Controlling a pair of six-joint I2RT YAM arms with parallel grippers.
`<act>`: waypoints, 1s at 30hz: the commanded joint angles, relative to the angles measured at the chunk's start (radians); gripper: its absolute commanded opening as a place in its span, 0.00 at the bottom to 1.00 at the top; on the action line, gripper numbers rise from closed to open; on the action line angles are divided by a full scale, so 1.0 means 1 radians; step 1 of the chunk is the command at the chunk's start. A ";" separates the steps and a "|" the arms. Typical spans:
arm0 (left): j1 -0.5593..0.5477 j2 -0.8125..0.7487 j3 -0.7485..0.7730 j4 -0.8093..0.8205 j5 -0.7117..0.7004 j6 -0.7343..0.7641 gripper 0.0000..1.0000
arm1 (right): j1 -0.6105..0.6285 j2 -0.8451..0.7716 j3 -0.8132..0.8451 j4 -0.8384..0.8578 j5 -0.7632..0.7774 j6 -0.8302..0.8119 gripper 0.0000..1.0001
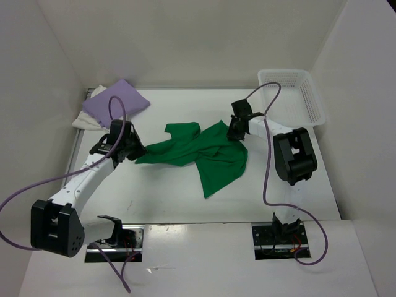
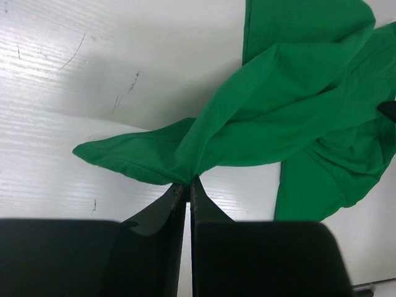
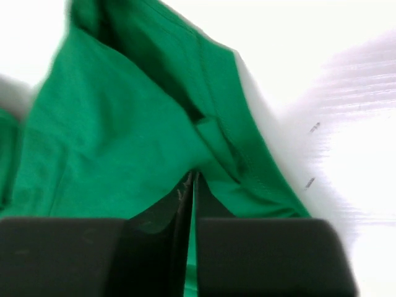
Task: Fold and stack the t-shirts
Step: Flatten out the tshirt
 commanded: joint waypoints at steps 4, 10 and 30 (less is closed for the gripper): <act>0.004 0.098 0.173 0.064 -0.038 0.024 0.08 | -0.005 -0.105 0.200 -0.045 0.003 0.001 0.00; 0.056 0.300 0.582 0.086 -0.057 0.075 0.06 | -0.005 -0.073 0.697 -0.221 0.012 -0.025 0.00; 0.107 0.204 0.251 0.142 -0.017 0.064 0.08 | 0.031 0.073 0.204 -0.018 -0.128 -0.047 0.51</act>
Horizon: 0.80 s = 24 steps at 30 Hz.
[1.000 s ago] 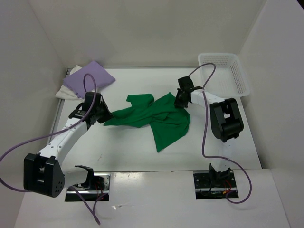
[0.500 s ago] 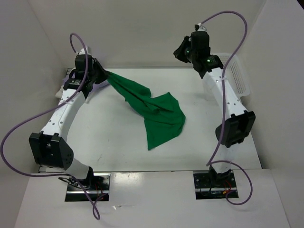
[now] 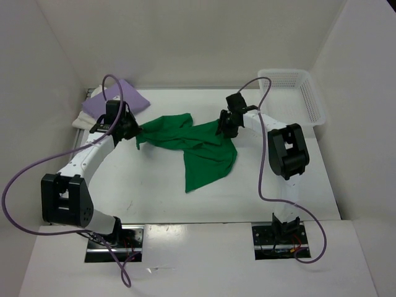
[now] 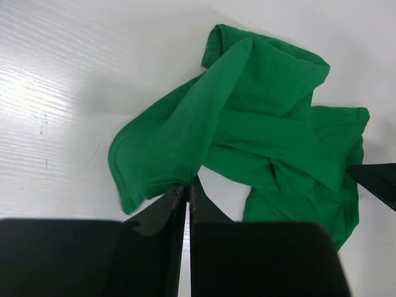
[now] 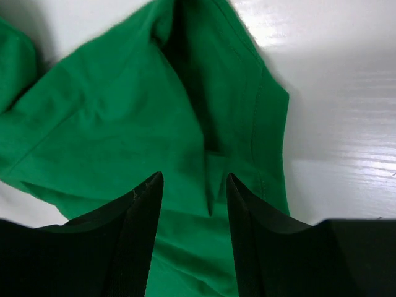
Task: Fold and stack the t-shirts
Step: Flatten out the tshirt
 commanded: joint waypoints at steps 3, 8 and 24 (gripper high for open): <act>0.004 -0.069 -0.032 0.051 -0.006 0.010 0.09 | 0.007 -0.014 -0.028 0.088 0.008 -0.002 0.53; 0.050 -0.136 -0.111 0.042 -0.028 0.000 0.11 | 0.016 -0.005 -0.076 0.097 -0.022 0.007 0.53; 0.158 -0.296 -0.190 -0.056 -0.043 -0.002 0.27 | 0.073 -0.083 -0.077 0.075 -0.046 0.007 0.05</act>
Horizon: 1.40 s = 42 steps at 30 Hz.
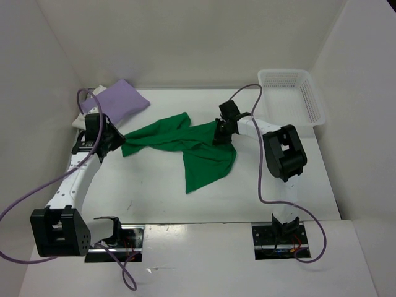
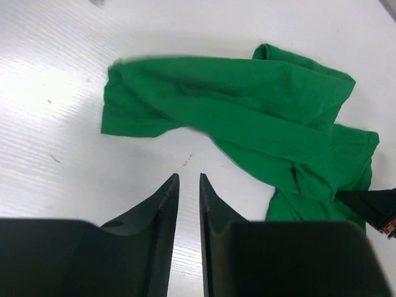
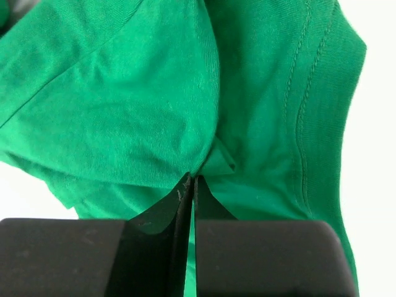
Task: Fold and stack the t-shirts
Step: Flatten out the tshirt
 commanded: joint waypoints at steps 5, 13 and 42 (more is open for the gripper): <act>0.020 -0.076 0.018 -0.009 0.016 0.042 0.00 | 0.005 -0.235 0.031 -0.030 0.003 -0.002 0.01; 0.086 -0.042 -0.031 0.016 0.045 -0.044 0.22 | -0.018 -0.492 -0.040 -0.117 0.014 0.016 0.00; 0.055 -0.026 -0.424 0.175 0.179 -0.443 0.50 | -0.318 -0.927 -0.505 -0.247 -0.152 0.022 0.00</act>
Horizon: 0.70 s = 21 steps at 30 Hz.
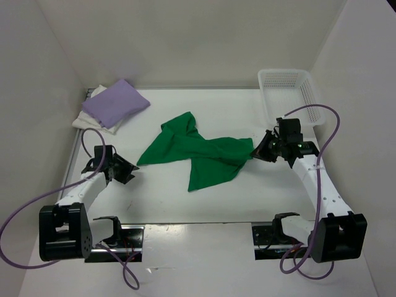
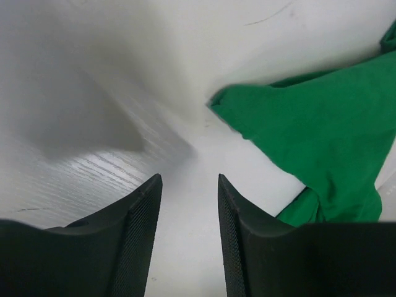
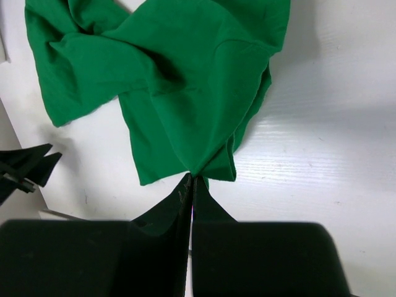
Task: Fold and stack the t-shirts
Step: Flatten out the tshirt
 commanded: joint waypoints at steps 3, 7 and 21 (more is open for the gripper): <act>-0.011 0.055 -0.032 0.148 -0.056 -0.178 0.48 | 0.017 0.005 0.002 0.028 -0.031 -0.003 0.00; -0.011 0.135 -0.018 0.254 -0.047 -0.253 0.48 | 0.052 0.005 -0.007 0.028 -0.049 0.008 0.00; -0.076 0.323 0.104 0.305 -0.105 -0.300 0.27 | 0.098 0.014 -0.028 0.068 -0.049 0.028 0.01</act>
